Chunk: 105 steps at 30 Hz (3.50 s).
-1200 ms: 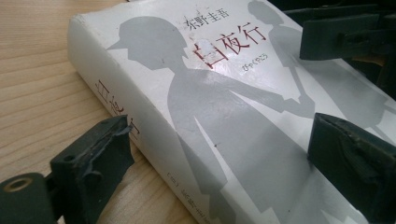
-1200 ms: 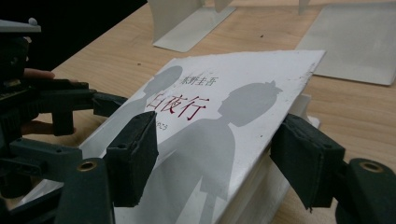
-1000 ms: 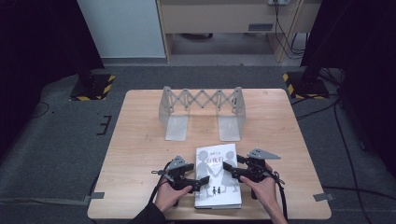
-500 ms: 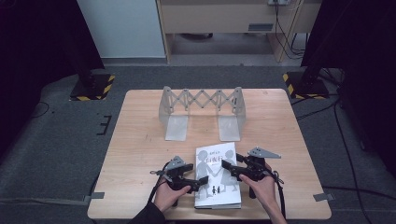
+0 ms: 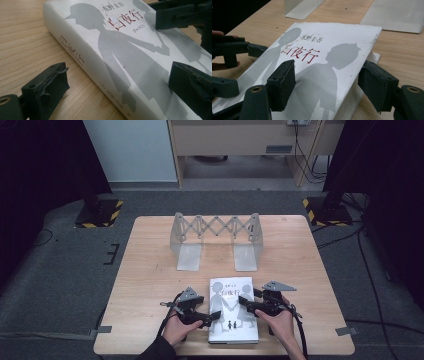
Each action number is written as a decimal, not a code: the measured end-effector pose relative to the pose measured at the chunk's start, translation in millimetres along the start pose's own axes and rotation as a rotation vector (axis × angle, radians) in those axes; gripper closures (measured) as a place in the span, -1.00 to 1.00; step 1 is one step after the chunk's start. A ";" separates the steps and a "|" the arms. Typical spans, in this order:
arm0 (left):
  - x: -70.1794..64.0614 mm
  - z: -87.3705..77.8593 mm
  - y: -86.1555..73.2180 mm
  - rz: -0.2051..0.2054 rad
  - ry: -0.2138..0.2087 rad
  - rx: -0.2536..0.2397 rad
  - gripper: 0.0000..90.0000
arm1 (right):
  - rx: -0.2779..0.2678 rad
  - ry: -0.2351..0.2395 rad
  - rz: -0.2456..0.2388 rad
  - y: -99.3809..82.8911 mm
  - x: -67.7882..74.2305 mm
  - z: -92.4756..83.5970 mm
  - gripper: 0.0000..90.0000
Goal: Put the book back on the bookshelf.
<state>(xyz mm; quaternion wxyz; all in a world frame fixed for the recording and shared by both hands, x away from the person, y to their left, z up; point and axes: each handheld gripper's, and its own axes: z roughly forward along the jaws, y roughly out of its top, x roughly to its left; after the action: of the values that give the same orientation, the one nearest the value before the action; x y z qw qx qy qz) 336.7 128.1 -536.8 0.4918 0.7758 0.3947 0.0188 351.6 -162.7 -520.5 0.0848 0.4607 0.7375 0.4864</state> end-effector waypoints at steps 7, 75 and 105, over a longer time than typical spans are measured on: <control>0.3 -0.1 -0.5 -0.015 -0.035 -0.028 -1.00 | -0.075 0.041 0.003 11.6 5.4 -8.5 -0.29; 7.2 -3.2 3.2 -0.017 -0.069 -0.092 -0.75 | -0.070 0.188 0.131 10.6 16.2 4.1 0.39; 8.1 2.5 -1.4 -0.112 -0.183 -0.100 -1.00 | -0.129 0.286 0.077 22.2 22.5 -15.9 0.63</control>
<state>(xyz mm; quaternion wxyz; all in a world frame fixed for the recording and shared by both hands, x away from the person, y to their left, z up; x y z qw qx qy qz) 342.5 131.6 -542.1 0.5643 0.7253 0.3896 -0.0599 343.1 -153.4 -487.4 -0.0105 0.4082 0.6911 0.5963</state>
